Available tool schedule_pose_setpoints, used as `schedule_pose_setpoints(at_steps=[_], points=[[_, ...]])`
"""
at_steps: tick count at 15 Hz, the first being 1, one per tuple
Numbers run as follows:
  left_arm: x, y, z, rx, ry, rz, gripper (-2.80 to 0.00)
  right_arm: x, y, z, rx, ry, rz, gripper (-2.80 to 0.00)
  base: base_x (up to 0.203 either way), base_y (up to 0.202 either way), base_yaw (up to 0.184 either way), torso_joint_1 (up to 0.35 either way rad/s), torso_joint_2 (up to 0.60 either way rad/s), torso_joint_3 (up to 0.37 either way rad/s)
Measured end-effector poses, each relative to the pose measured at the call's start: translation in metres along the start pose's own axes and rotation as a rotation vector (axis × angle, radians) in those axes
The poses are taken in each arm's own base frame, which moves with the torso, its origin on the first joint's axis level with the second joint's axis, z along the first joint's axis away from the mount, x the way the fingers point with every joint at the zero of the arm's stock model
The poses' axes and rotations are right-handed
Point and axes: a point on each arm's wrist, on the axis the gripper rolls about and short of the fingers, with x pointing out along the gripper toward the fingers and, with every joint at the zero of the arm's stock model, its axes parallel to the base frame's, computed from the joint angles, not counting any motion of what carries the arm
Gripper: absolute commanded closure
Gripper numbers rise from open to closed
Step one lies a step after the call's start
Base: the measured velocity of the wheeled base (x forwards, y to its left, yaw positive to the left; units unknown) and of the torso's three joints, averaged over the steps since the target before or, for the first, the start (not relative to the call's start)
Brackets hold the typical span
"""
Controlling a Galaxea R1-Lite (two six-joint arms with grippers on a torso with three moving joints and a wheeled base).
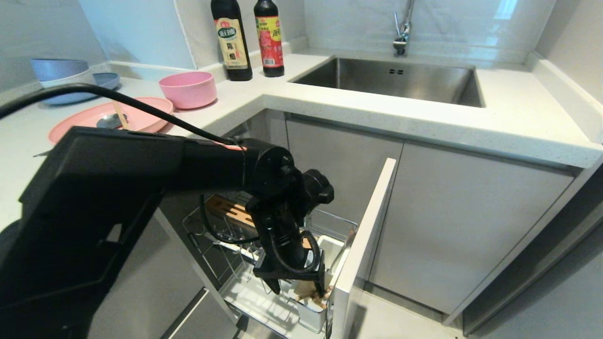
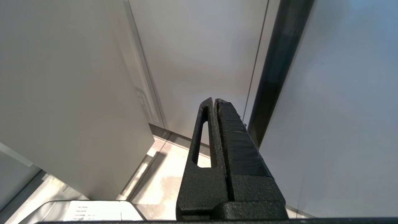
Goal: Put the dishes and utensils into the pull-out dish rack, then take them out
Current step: Pick up the chopsticks and place it in the cupboard
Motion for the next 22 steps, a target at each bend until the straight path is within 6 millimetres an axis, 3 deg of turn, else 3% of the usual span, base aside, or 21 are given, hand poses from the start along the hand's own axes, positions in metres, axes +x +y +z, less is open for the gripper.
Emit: schedule_pose_setpoints(at_steps=[2, 3, 8, 14, 19, 22], points=[[-0.020, 0.002, -0.007, -0.004, -0.055, -0.002, -2.80, 0.000, 0.000, 0.000, 0.000, 0.000, 0.000, 0.00, 0.000, 0.000, 0.000, 0.000, 0.00, 0.000], [-0.031, 0.004, -0.011, -0.017, -0.097, 0.006, 0.00, 0.000, 0.000, 0.000, 0.000, 0.000, 0.000, 0.00, 0.000, 0.000, 0.000, 0.000, 0.00, 0.000], [-0.092, 0.016, -0.040, -0.061, -0.315, 0.036, 0.00, 0.000, 0.000, 0.000, 0.000, 0.000, 0.000, 0.00, 0.000, 0.000, 0.000, 0.000, 0.00, 0.000], [-0.168, 0.038, -0.087, -0.088, -0.587, -0.067, 0.00, 0.000, 0.000, 0.000, 0.000, 0.000, 0.000, 0.00, 0.000, 0.000, 0.000, 0.000, 0.00, 0.000], [-0.242, 0.089, -0.117, -0.273, -1.024, -0.157, 0.00, 0.000, 0.000, 0.000, 0.000, 0.000, 0.000, 0.00, 0.000, 0.000, 0.000, 0.000, 0.00, 0.000], [-0.276, 0.126, -0.128, -0.440, -1.283, -0.131, 0.00, 0.000, 0.000, 0.000, 0.000, 0.000, 0.000, 0.00, 0.000, 0.000, 0.000, 0.000, 0.00, 0.000]])
